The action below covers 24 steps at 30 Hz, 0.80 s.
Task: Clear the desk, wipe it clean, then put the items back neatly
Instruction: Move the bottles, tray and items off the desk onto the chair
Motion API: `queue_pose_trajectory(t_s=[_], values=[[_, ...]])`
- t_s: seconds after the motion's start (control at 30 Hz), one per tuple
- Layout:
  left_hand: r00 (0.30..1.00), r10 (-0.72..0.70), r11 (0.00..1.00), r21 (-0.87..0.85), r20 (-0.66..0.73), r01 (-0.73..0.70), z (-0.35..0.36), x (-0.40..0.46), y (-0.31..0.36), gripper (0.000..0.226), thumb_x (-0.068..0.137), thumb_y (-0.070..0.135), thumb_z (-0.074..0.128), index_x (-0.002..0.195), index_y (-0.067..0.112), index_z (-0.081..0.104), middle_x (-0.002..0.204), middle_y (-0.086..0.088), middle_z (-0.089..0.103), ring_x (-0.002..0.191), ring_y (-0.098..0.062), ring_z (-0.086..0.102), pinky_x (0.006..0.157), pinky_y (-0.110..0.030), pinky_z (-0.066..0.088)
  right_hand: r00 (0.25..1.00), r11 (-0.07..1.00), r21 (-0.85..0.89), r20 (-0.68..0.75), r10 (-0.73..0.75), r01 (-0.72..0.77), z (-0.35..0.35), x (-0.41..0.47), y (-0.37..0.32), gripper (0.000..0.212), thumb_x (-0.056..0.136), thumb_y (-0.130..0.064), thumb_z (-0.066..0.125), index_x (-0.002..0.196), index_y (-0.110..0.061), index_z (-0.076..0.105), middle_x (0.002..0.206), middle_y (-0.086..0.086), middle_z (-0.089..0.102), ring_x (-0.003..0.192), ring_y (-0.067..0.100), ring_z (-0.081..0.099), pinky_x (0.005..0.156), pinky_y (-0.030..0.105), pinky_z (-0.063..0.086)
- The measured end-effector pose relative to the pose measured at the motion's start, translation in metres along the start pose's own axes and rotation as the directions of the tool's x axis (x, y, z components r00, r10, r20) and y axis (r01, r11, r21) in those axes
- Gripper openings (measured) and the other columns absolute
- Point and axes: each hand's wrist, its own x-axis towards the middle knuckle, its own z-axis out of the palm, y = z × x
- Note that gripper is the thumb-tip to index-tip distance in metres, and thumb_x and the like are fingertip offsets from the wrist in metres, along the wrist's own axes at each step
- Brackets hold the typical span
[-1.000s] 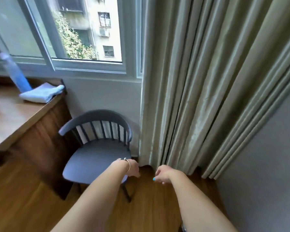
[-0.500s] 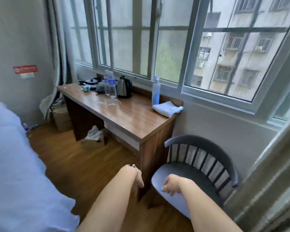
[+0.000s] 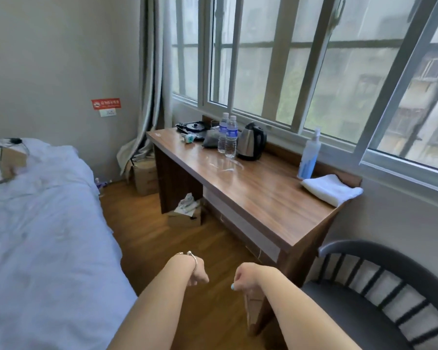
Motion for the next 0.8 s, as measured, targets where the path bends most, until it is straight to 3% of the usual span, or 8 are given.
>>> queue_pose_trajectory(t_s=[0.13, 0.27, 0.53, 0.7, 0.8], values=[[0.999, 0.001, 0.999, -0.033, -0.033, -0.002, -0.042, 0.028, -0.015, 0.042, 0.086, 0.045, 0.054, 0.107, 0.011, 0.066, 0.097, -0.002, 0.067, 0.079, -0.017, 0.064, 0.085, -0.034, 0.054, 0.992, 0.991, -0.068, -0.048, -0.115, 0.112, -0.032, 0.049, -0.037, 0.038, 0.095, -0.034, 0.061, 0.129, -0.015, 0.061, 0.127, 0.004, 0.061, 0.114, 0.021, 0.059, 0.099, 0.035, 0.051], [0.994, -0.033, 0.999, -0.025, -0.106, 0.030, -0.092, 0.063, -0.032, 0.045, 0.083, 0.052, 0.051, 0.105, 0.018, 0.069, 0.095, -0.002, 0.068, 0.087, -0.019, 0.066, 0.084, -0.035, 0.054, 0.974, 0.974, -0.095, -0.075, -0.215, 0.208, -0.075, 0.109, -0.067, 0.033, 0.095, -0.030, 0.062, 0.125, -0.017, 0.063, 0.125, 0.004, 0.062, 0.112, 0.020, 0.059, 0.097, 0.033, 0.052], [0.955, -0.074, 0.986, -0.162, -0.288, 0.027, -0.212, 0.120, -0.054, 0.045, 0.089, 0.045, 0.055, 0.128, 0.022, 0.057, 0.125, -0.001, 0.058, 0.112, -0.020, 0.057, 0.098, -0.039, 0.048, 0.914, 0.931, -0.040, -0.179, -0.364, 0.363, -0.186, 0.225, -0.120, 0.030, 0.096, -0.030, 0.061, 0.124, -0.021, 0.062, 0.120, 0.001, 0.062, 0.107, 0.018, 0.059, 0.094, 0.030, 0.051], [0.892, -0.062, 0.957, -0.280, -0.448, -0.074, -0.279, 0.137, -0.061, 0.044, 0.091, 0.031, 0.056, 0.133, 0.017, 0.049, 0.124, -0.005, 0.057, 0.108, -0.022, 0.057, 0.086, -0.032, 0.048, 0.875, 0.902, -0.047, -0.227, -0.428, 0.430, -0.237, 0.274, -0.147, 0.027, 0.093, -0.026, 0.063, 0.120, -0.021, 0.062, 0.112, 0.001, 0.060, 0.097, 0.017, 0.056, 0.081, 0.025, 0.046], [0.868, -0.066, 0.945, -0.310, -0.492, -0.104, -0.313, 0.158, -0.065, 0.059, 0.090, 0.030, 0.057, 0.145, 0.018, 0.036, 0.139, -0.004, 0.049, 0.122, -0.024, 0.051, 0.101, -0.037, 0.045, 0.876, 0.903, -0.061, -0.225, -0.427, 0.425, -0.262, 0.294, -0.154, 0.032, 0.092, -0.025, 0.061, 0.124, -0.020, 0.060, 0.116, 0.003, 0.061, 0.099, 0.019, 0.058, 0.086, 0.029, 0.051]])
